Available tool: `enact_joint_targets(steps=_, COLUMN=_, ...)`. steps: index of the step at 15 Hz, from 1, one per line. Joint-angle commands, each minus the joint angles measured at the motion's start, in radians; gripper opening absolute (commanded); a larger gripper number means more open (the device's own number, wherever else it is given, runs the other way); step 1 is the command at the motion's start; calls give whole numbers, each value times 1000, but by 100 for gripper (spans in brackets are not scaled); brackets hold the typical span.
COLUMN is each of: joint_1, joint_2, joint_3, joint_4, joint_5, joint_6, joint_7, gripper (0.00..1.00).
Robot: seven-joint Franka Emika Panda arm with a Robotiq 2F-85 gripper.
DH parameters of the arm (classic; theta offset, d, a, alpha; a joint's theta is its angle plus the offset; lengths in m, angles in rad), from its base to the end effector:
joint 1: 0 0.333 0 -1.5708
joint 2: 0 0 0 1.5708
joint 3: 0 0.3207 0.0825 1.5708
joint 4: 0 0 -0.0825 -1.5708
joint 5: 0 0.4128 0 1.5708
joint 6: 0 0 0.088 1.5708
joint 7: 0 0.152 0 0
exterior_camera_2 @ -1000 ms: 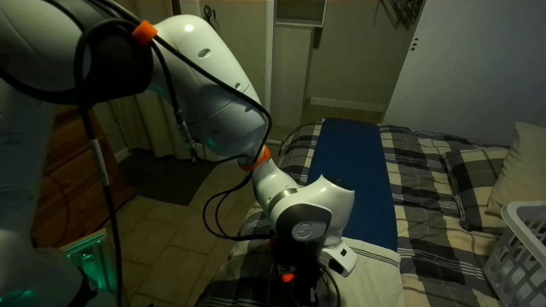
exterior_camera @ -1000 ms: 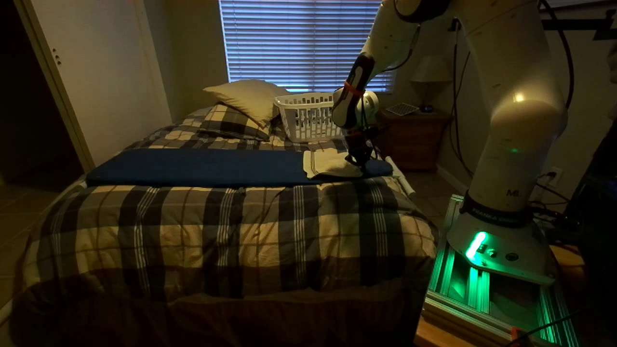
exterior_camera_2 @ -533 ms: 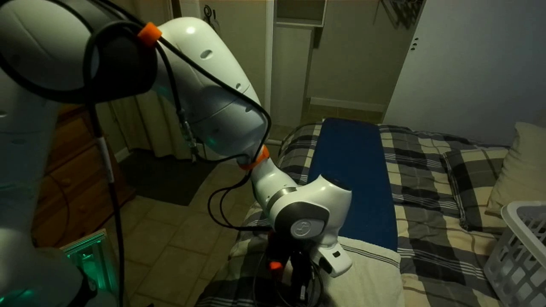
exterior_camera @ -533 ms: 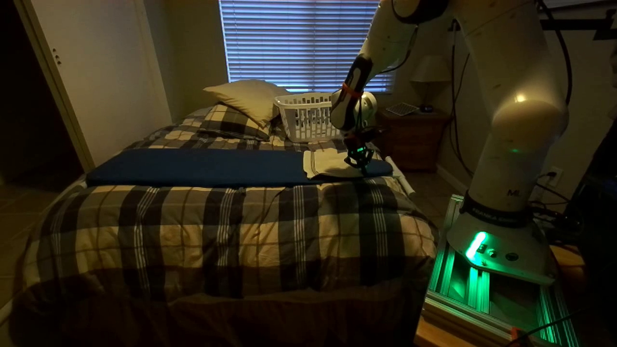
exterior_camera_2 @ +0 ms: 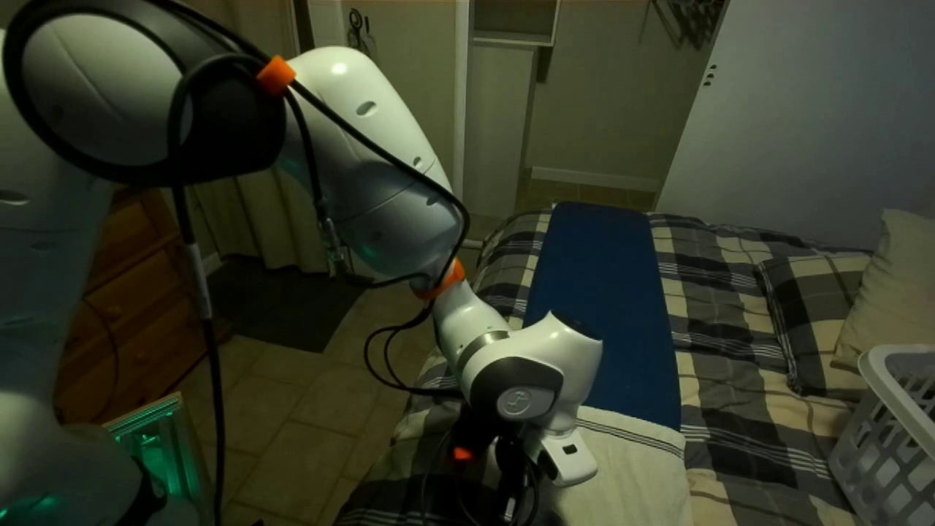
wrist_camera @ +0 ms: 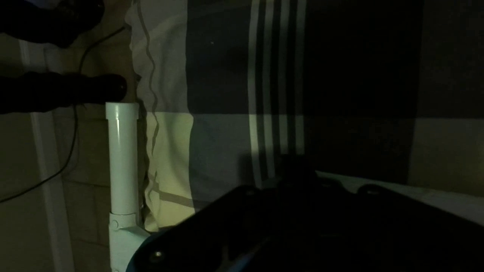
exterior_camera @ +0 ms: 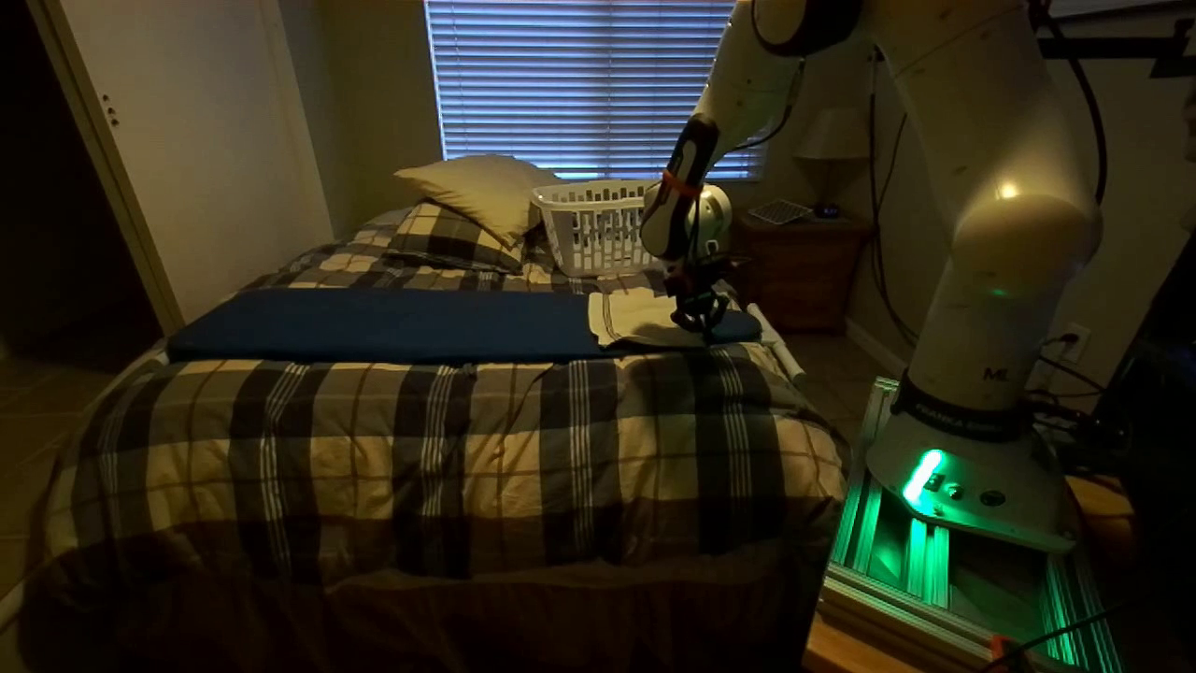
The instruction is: Unfold the towel on the bed
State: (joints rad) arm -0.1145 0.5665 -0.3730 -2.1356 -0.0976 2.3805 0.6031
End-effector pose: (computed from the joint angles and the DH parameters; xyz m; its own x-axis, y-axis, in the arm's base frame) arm 0.4632 -0.2763 0.0718 0.5327 -0.8393 -0.1085 -0.7645 -0.5322 0.3637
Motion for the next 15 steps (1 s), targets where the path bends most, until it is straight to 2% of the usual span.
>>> enact_joint_targets(steps=1, joint_1=-3, joint_2=-19, joint_3=-13, joint_4=-15, joint_5=-15, joint_6=-8, joint_7=-16, gripper=6)
enact_joint_targets(steps=4, joint_1=-5, joint_2=-23, joint_3=-22, joint_4=-19, joint_5=-16, joint_6=-26, joint_7=-25, gripper=9)
enact_joint_targets(steps=5, joint_1=-7, joint_2=-26, joint_3=-21, joint_4=-17, joint_5=-5, joint_6=-38, joint_7=-23, gripper=32)
enact_joint_targets(steps=7, joint_1=-27, joint_2=-52, joint_3=-1, joint_4=-23, joint_5=21, joint_6=-54, joint_7=-61, gripper=35)
enact_joint_targets(steps=11, joint_1=-43, joint_2=-111, joint_3=19, joint_4=-37, joint_5=34, joint_6=-52, joint_7=-136, gripper=62)
enact_joint_targets(steps=15, joint_1=-73, joint_2=-130, joint_3=51, joint_4=-37, joint_5=52, joint_6=19, joint_7=-245, gripper=91)
